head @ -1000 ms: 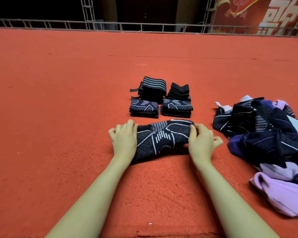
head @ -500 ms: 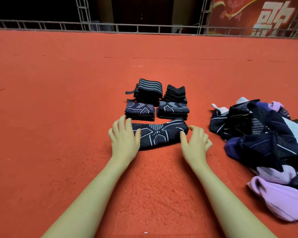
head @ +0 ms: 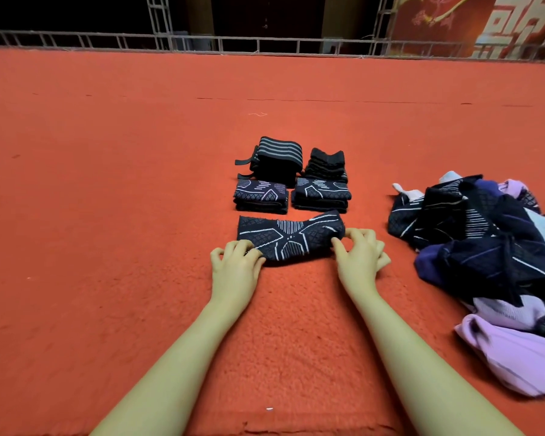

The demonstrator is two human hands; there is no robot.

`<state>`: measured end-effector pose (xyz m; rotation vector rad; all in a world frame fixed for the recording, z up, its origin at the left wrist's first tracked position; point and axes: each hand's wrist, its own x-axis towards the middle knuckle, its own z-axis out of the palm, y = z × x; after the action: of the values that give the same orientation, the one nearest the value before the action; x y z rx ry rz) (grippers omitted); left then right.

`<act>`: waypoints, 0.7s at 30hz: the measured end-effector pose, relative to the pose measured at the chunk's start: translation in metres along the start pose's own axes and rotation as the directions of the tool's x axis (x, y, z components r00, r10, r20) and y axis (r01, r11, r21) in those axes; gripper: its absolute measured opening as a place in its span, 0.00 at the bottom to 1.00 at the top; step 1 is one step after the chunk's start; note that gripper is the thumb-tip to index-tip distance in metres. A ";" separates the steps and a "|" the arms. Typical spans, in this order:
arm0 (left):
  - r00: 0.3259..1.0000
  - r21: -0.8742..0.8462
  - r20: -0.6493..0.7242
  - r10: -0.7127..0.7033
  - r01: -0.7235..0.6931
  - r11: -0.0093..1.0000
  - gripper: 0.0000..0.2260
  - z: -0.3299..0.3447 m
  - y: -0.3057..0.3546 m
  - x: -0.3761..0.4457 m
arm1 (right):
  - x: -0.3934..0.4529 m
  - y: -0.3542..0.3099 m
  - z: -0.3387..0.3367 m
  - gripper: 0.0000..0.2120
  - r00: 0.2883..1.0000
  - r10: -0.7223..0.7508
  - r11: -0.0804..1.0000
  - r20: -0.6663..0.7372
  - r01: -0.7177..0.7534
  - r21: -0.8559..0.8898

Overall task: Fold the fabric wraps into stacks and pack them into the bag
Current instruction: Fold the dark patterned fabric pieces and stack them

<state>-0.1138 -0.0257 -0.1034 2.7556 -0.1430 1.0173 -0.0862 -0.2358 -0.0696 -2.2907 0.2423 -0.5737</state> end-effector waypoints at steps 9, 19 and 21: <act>0.998 -0.020 0.034 0.052 -0.051 0.998 0.15 -0.005 0.000 -0.003 | -0.007 0.004 -0.014 0.05 0.998 -0.051 0.951 -0.048 0.063 0.303; 0.984 0.040 0.172 0.044 -0.051 0.998 0.22 -0.022 0.009 -0.011 | -0.025 0.021 -0.027 0.21 0.963 -0.258 0.962 0.081 0.264 -0.073; 0.984 0.048 0.169 0.049 -0.058 0.997 0.22 -0.024 0.007 -0.013 | -0.026 0.023 -0.030 0.16 0.968 -0.215 0.945 0.130 0.240 -0.223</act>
<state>-0.1399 -0.0273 -0.0924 2.8982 -0.2200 0.8110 -0.1236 -0.2620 -0.0760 -2.5938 -0.0082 -0.5639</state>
